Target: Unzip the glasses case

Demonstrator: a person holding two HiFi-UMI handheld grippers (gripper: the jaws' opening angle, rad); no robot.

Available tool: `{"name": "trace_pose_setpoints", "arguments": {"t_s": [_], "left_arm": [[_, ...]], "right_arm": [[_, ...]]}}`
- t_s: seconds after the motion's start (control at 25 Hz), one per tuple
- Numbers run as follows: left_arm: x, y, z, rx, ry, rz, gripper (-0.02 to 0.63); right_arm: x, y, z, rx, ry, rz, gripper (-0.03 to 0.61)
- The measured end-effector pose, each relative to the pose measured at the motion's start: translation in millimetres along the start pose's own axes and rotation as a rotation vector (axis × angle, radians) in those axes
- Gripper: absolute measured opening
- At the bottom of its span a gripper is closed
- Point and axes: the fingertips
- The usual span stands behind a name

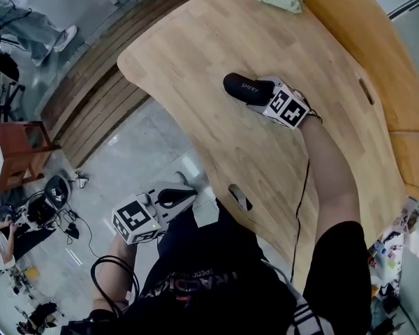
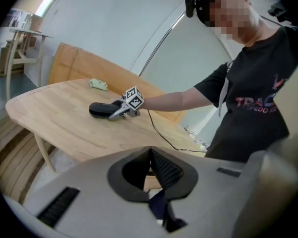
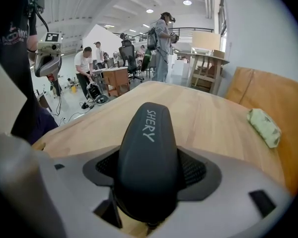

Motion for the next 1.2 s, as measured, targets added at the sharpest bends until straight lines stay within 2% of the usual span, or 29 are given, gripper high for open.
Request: {"name": "trace_pose_setpoints", "arguments": {"t_s": [0.36,0.48,0.64,0.76,0.8,0.84,0.88,0.92,1.04,1.2], "left_arm": [[3,-3,-4,-0.015,0.007,-0.015,0.014],[5,-1,-7,-0.008,0.005,-0.012,0.014],[3,1,-9,0.009,-0.022,-0.010,0.014],[0,4,-13,0.027,-0.050,-0.016,0.014],[-1,5,-14,0.034,-0.057,-0.019,0.014],[-2,7,-16,0.041,-0.064,-0.022,0.014],[-3,8,-18,0.045,-0.068,-0.026,0.014],[-3,10,-18,0.046,-0.069,-0.029,0.014],[-3,17,-13,0.026,-0.061,-0.038,0.014],[1,28,-14,0.015,-0.057,-0.053,0.014]], "right_arm": [[7,-8,0,-0.036,0.000,0.023,0.345],[4,-2,0,-0.024,0.024,0.026,0.371],[-7,24,-10,0.040,0.013,-0.008,0.377],[-22,63,-23,0.143,-0.092,-0.094,0.374],[-26,79,-26,0.189,-0.148,-0.127,0.358],[-29,96,-28,0.241,-0.211,-0.160,0.235],[-31,113,-28,0.293,-0.280,-0.192,0.076],[-33,128,-25,0.335,-0.353,-0.220,0.017],[-40,167,-2,0.412,-0.545,-0.289,0.017],[-61,206,59,0.472,-0.649,-0.348,0.017]]}}
Point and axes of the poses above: the fingertips, and each gripper's own axes: y backward along the fingers, z to its left, x out of its underside, and after that the axes turned 12 degrees about x, right-handed
